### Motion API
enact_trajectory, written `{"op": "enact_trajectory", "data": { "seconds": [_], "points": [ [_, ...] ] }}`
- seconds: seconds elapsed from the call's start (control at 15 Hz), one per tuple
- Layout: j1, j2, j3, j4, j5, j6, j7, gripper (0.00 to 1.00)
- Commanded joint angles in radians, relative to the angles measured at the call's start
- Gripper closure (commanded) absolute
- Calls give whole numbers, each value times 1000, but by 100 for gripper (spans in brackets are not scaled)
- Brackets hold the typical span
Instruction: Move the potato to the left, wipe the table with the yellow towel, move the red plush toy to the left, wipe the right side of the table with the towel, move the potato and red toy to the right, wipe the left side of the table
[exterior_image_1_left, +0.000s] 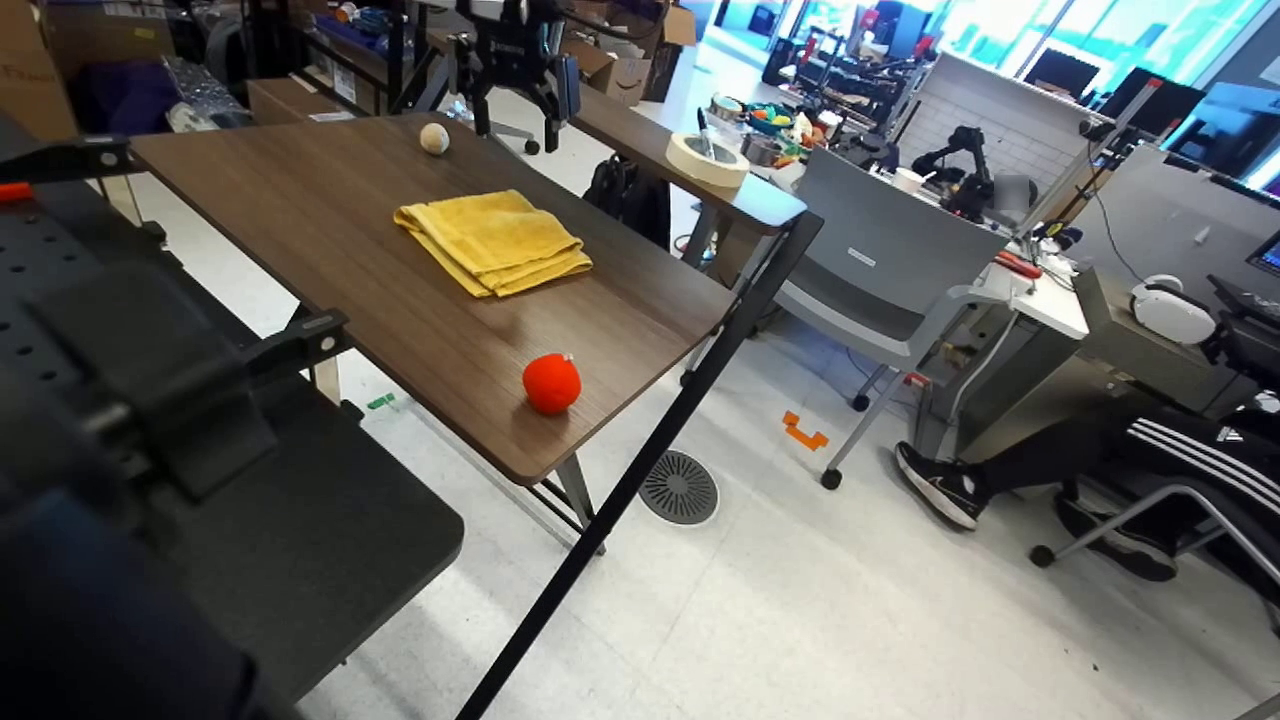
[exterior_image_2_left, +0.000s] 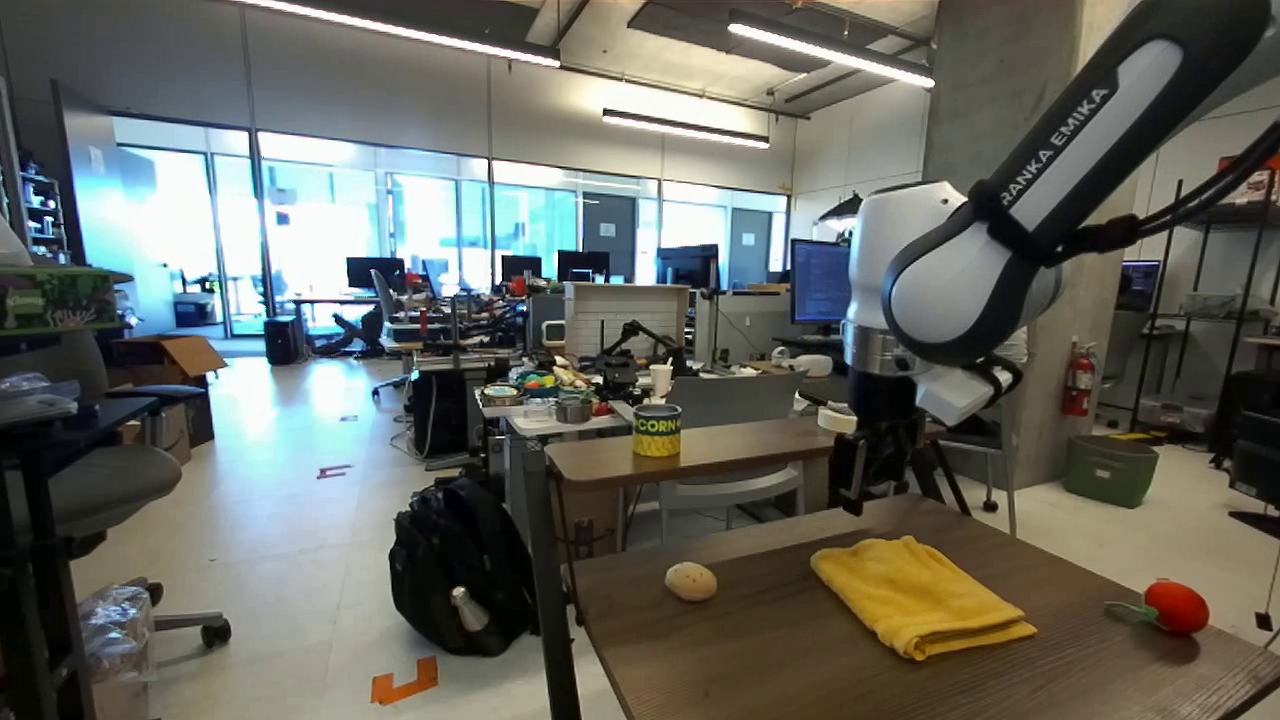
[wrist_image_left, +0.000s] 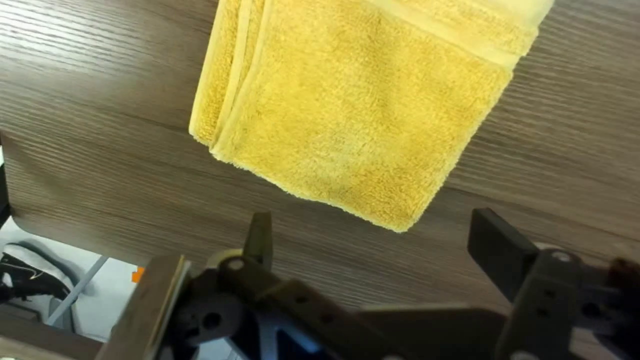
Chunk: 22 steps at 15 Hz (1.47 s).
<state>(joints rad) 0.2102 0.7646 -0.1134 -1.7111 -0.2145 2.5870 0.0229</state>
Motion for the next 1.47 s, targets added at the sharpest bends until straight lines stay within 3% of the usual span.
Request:
{"op": "enact_trajectory", "data": {
  "seconds": [0.0,0.27,0.73,0.93,1.0,1.4],
  "points": [
    [-15,-3,15,3,-17,-3,10,0],
    [-13,22,19,20,-16,0,9,0],
    [8,190,-36,144,-45,-264,107,0],
    [-51,287,15,202,-73,-156,-41,0],
    [-25,223,-3,135,-52,-190,31,0],
    [-68,270,32,192,-23,-161,-21,0]
  ]
}}
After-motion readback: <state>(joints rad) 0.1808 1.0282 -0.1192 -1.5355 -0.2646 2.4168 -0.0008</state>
